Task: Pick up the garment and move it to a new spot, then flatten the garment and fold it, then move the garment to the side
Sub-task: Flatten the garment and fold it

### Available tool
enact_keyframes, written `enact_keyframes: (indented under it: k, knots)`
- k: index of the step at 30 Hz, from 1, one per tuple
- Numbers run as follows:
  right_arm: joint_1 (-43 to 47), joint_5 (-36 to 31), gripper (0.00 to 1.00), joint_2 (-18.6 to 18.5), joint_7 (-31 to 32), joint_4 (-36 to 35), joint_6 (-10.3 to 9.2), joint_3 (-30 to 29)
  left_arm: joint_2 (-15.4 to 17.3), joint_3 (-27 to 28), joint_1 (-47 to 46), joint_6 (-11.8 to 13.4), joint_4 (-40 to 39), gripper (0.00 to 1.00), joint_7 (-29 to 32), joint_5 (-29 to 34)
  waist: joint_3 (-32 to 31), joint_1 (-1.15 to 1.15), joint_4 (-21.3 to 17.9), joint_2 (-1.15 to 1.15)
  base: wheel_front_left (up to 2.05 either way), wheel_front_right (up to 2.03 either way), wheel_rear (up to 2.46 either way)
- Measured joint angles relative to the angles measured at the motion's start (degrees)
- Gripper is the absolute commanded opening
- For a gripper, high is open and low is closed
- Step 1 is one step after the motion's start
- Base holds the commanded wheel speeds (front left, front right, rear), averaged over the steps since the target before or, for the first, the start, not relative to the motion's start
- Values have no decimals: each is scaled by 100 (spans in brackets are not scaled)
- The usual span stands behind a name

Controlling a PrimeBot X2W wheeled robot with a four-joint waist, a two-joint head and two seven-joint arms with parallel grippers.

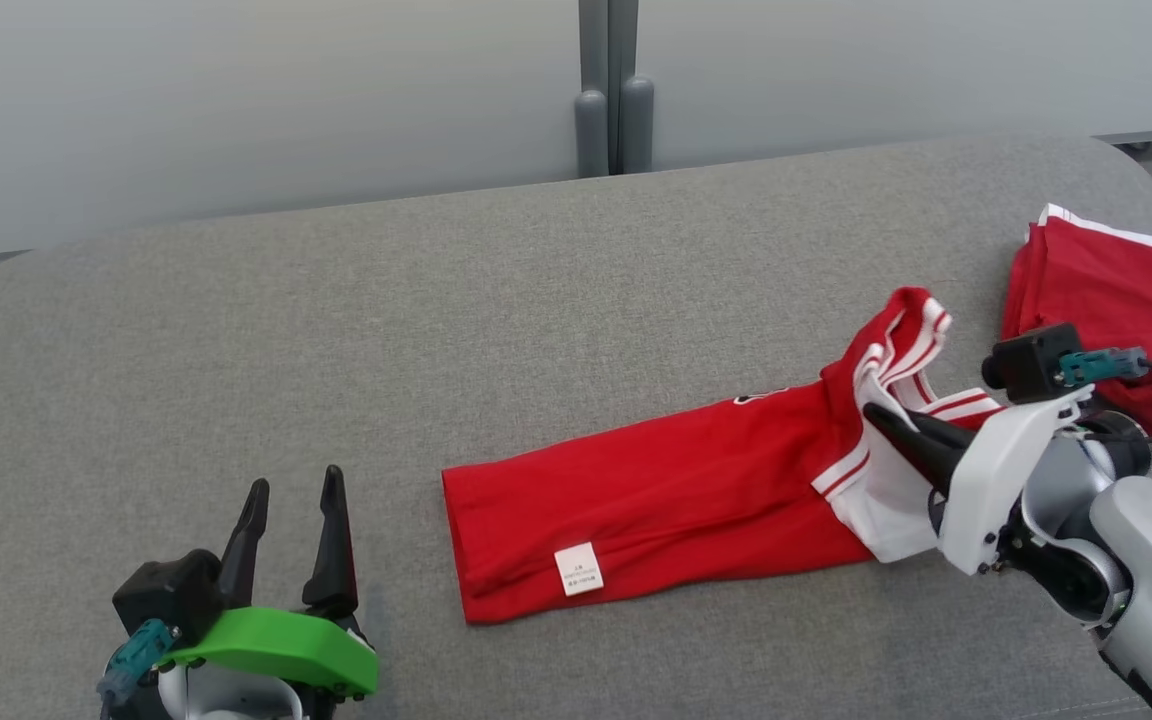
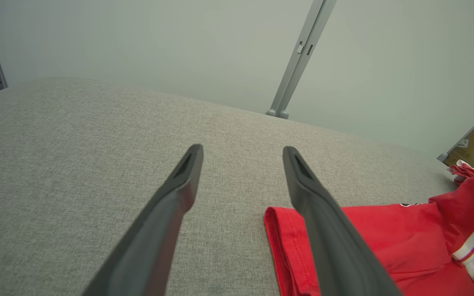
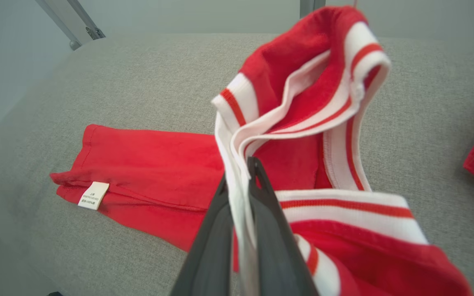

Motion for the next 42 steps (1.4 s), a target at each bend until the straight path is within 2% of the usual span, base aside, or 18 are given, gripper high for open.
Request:
enact_keyframes:
  k: [6,13,21,34,40,41,42]
  knots:
    - [-16,10,0,172,246,-443,1,571,-23,-46,42,0,36,100,1,-2,-138,0,175,0,0,0,0]
    - [-261,8,0,541,421,-486,1,873,-47,-121,114,0,37,100,1,-3,-222,0,466,0,0,0,0]
    - [-396,5,0,1045,617,18,1,1037,-97,-355,115,0,38,100,49,-3,-231,0,914,0,0,0,0]
    - [-751,-116,0,1410,816,953,-125,1148,-143,-636,113,-1,23,100,101,-3,-84,0,1802,0,0,0,0]
    - [-1014,-207,0,1639,850,1341,-165,1251,-144,-604,111,-1,32,100,93,-12,52,0,2061,0,0,0,0]
    - [-1039,-214,1,1679,854,1395,-165,1259,-144,-604,111,-1,35,100,92,-12,70,0,2082,0,0,0,0]
    - [-1055,-218,17,1718,854,1456,-165,1267,-144,-605,110,-1,43,100,92,-12,86,0,2098,0,0,0,0]
